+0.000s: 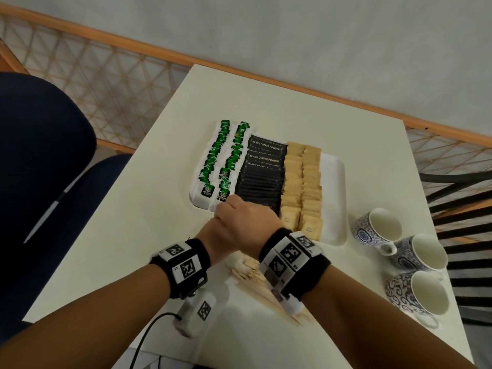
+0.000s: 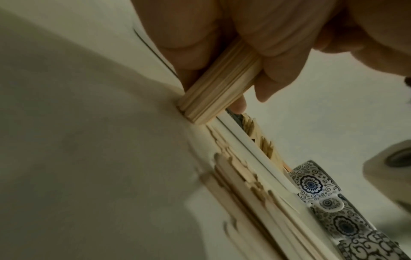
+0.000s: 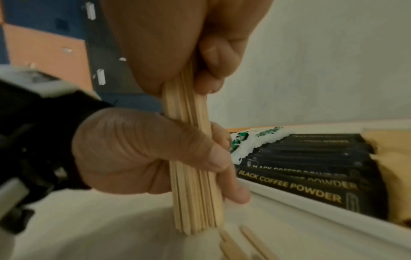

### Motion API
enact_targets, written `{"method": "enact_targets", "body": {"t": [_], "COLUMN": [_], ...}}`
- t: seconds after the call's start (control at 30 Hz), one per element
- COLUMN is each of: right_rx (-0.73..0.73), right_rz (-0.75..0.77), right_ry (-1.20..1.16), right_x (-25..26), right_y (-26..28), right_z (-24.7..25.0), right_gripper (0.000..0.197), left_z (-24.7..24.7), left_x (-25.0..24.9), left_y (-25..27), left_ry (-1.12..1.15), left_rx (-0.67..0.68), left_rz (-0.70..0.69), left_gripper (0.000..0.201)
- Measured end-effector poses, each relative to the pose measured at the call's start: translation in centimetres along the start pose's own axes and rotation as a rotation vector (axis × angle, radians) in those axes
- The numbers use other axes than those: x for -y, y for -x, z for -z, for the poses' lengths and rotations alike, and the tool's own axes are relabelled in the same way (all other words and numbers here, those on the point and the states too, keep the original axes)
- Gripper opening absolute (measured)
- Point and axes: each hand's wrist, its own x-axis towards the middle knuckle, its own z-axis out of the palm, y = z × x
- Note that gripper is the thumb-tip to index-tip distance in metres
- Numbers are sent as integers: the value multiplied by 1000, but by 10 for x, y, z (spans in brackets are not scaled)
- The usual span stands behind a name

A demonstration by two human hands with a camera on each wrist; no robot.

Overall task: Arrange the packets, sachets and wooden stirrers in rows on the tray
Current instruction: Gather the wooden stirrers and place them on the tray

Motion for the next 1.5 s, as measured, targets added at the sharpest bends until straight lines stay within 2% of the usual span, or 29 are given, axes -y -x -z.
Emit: {"method": "enact_targets", "body": {"t": [0.07,0.1,0.13,0.17,0.23,0.27,0.33,0.4,0.5,0.6,0.67,0.73,0.8,0.9,0.93,1.0,1.2,1.33,1.37,1.43,1.5], "right_rx": [-113,-178,-228,-238,-80,70,334,399,367,264,132,52,-9,-83,-72,20,260,272,291,278,155], "right_rz": [-89,-150,-205,-245,-300,-312,-285,-254,-279,-362,-426,-440,-433,-384,-387,-363,-362,-412,-440,-453,-441], "right_ry": [-189,-302,-409,-497,-535,-447,-130,60,-41,-252,-428,-540,-661,-826,-887,-861,-589,-466,-472,-587,-796], "right_x": [-11,-19,-26,-33,-44,-47,-43,-34,-28,-38,-42,-39,-31,-15,-11,-5,12,15,16,14,11], "right_y": [7,13,20,28,39,42,43,39,37,48,54,55,51,36,32,23,5,-1,-3,-2,-1], "right_z": [6,9,12,15,20,20,16,6,-9,-17,-19,-19,-20,-20,-18,-18,-46,-59,-60,-61,-55], "right_gripper": [25,22,19,19,26,30,28,32,37,22,15,17,26,35,36,38,39,38,38,38,37], "left_z": [1,6,12,17,24,28,27,19,19,32,34,30,28,33,35,39,31,31,34,38,43], "left_x": [14,19,22,18,5,-3,-16,-20,-25,-25,-26,-32,-43,-59,-59,-56,-21,-9,-9,-7,-15], "left_y": [-11,-11,-14,-12,-9,-7,-3,-1,0,2,3,2,2,6,8,13,23,20,20,15,13], "left_ry": [-292,-294,-361,-349,-414,-481,-686,-766,-696,-354,-176,-118,-181,-516,-628,-745,-840,-792,-782,-773,-753], "left_rx": [-25,29,-72,-15,89,120,150,154,184,187,56,-95,-197,-207,-209,-210,-164,-151,-134,-182,-168], "left_rz": [-164,-179,-295,-314,-231,-176,-180,-214,-272,-199,-266,-409,-495,-522,-519,-497,-378,-416,-448,-531,-514], "left_gripper": [37,29,24,25,31,36,46,49,53,71,58,36,33,35,33,27,29,26,25,26,27]}}
